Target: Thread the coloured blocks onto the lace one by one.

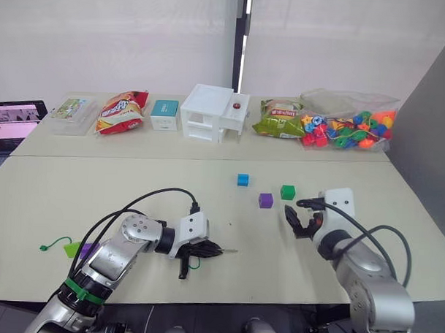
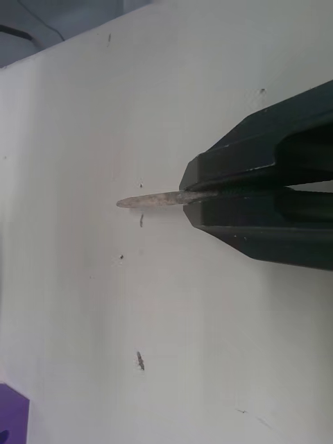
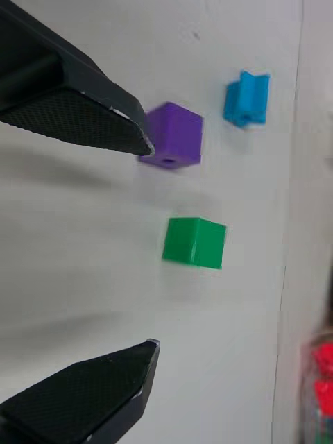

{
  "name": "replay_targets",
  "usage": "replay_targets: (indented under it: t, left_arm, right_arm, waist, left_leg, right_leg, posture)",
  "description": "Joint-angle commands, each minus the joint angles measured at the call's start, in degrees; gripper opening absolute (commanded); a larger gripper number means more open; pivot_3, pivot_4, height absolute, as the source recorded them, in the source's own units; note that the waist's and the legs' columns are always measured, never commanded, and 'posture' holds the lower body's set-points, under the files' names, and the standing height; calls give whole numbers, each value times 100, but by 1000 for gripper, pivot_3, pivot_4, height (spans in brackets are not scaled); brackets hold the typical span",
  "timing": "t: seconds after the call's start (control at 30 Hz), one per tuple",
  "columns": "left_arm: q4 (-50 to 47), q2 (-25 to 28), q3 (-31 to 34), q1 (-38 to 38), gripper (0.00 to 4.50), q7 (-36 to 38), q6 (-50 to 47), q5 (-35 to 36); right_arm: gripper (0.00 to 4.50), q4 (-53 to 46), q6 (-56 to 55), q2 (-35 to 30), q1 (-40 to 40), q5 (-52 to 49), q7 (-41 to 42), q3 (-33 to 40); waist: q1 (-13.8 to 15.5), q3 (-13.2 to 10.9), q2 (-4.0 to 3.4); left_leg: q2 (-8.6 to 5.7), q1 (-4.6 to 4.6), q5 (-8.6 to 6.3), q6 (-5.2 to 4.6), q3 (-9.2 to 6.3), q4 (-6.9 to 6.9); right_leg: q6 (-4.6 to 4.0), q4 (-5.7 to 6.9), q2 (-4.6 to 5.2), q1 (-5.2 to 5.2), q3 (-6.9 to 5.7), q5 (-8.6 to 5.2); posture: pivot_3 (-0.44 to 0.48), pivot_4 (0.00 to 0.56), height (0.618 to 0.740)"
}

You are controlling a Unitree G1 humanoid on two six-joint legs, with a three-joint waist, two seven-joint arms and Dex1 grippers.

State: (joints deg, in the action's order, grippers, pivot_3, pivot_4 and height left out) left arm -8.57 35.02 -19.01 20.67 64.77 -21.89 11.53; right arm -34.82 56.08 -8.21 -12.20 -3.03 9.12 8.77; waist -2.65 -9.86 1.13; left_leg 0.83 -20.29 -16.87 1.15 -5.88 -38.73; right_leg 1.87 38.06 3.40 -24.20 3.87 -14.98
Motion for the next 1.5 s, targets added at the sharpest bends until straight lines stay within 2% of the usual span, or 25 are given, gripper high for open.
replay_targets:
  t: [0.03,0.27,0.57,0.67,0.9,0.93,1.1,1.2,1.33,1.5]
  left_arm:
    - [-232,3,103,-7,0,-33,-44,96]
    - [-298,-36,77,-51,0,-117,-87,66]
    - [-335,-63,68,-65,0,-190,-139,70]
    - [-344,-73,74,-73,0,-210,-160,70]
    - [-363,-52,84,-114,0,-229,-155,70]
    - [-364,-47,87,-121,0,-226,-148,71]
    - [-339,-17,111,-152,0,-201,-98,72]
    - [-334,3,171,-171,0,-231,-105,84]
    - [-342,56,286,-243,0,-269,-152,128]
    - [-426,212,455,-310,0,-193,-320,238]
  right_arm:
    - [4449,428,-443,41,-288,104,-266,-89]
    - [4449,1767,-1101,65,-986,176,-538,-201]
    - [4449,2762,-1461,41,-1287,197,-702,-204]
    - [3655,2982,-1614,57,-1348,147,-725,-165]
    - [1226,3144,-2006,76,-1496,5,-711,5]
    - [1143,3110,-2062,112,-1486,-48,-693,41]
    - [1143,2543,-2077,161,-1194,-164,-643,-29]
    - [1143,1297,-1643,248,-744,-183,-693,-206]
    - [1143,-915,-680,336,-23,-174,-773,-898]
    - [1143,-2403,781,261,654,-359,-869,-2151]
  waist:
    - [4,0,0]
    - [3,0,-1]
    - [1,0,-2]
    - [0,0,-2]
    - [-6,0,-3]
    - [-5,0,-3]
    - [-2,0,-3]
    - [8,0,-6]
    - [-11,2,-13]
    - [-9,2,-13]
  left_leg:
    - [0,0,0,0,0,0]
    - [-2,-2,0,-1,0,5]
    - [-1,-1,0,-1,-1,8]
    - [-1,-2,-1,-1,-1,9]
    - [0,-1,-1,-1,-1,10]
    - [-1,-1,-1,-1,-1,11]
    - [-1,-2,-1,-1,-2,13]
    - [-1,-4,-1,-1,-2,14]
    - [0,-5,-2,-2,-5,24]
    - [1,3,-1,-2,-6,31]
  right_leg:
    - [0,0,0,-1,0,0]
    - [0,0,2,-2,0,0]
    - [-1,2,2,-3,1,1]
    - [0,2,2,-3,1,1]
    - [-1,3,1,-5,2,1]
    - [0,3,1,-4,2,1]
    - [0,2,2,-5,2,1]
    - [0,2,2,-7,2,1]
    - [0,3,2,-11,1,0]
    - [0,-2,0,-7,1,0]
  posture:
    - [0,150,740]
    - [0,150,740]
    - [0,150,740]
    - [0,150,740]
    - [0,150,740]
    - [0,150,740]
    - [0,150,740]
    - [0,150,740]
    - [0,150,740]
    - [0,150,740]
